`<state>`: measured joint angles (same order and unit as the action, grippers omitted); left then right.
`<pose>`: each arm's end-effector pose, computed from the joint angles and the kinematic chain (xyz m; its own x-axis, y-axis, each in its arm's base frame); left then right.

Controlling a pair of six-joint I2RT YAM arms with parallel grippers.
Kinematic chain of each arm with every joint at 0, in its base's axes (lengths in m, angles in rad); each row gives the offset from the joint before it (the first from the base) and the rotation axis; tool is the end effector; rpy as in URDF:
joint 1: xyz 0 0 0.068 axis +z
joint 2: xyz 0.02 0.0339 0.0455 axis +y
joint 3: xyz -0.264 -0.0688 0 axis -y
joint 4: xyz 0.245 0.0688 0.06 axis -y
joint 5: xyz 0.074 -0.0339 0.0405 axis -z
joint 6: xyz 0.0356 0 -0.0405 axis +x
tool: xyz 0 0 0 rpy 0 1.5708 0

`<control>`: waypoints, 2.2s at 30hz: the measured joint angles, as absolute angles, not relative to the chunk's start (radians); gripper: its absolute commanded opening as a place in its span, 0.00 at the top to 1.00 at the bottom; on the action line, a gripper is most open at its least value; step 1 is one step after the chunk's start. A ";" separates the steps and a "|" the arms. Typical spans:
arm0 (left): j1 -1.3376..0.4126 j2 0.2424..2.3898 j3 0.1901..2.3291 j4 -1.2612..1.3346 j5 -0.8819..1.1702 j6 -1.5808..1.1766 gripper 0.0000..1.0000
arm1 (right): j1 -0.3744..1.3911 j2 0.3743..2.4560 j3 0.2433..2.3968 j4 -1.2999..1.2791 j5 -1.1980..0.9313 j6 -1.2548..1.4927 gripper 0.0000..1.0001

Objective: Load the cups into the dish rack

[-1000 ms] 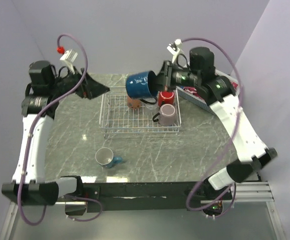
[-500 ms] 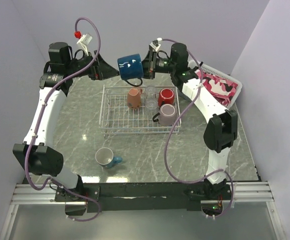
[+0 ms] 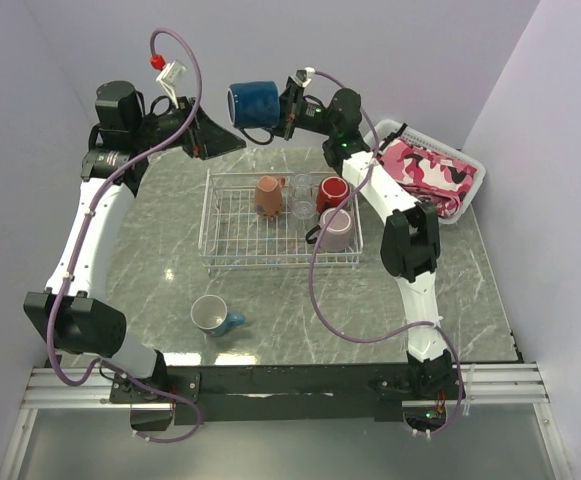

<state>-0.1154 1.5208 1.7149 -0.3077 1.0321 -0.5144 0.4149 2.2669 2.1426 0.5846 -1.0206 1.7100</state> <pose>0.3216 -0.0680 0.4728 -0.5439 -0.1911 -0.8171 0.7336 0.3646 -0.5736 0.4662 0.2385 0.3864 -0.9573 0.1441 -0.2507 -0.2764 -0.2010 0.9398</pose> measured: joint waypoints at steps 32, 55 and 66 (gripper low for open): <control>-0.239 1.587 1.591 0.009 0.813 -0.723 0.18 | 0.476 2.270 2.109 0.686 -0.922 1.804 1.00; -0.217 1.634 1.711 -0.179 0.852 -0.694 0.99 | 0.475 2.206 1.976 0.725 -0.833 1.840 0.71; -0.048 1.557 1.778 -0.519 0.779 -0.289 0.99 | 0.338 1.827 1.455 0.554 -0.994 1.547 0.00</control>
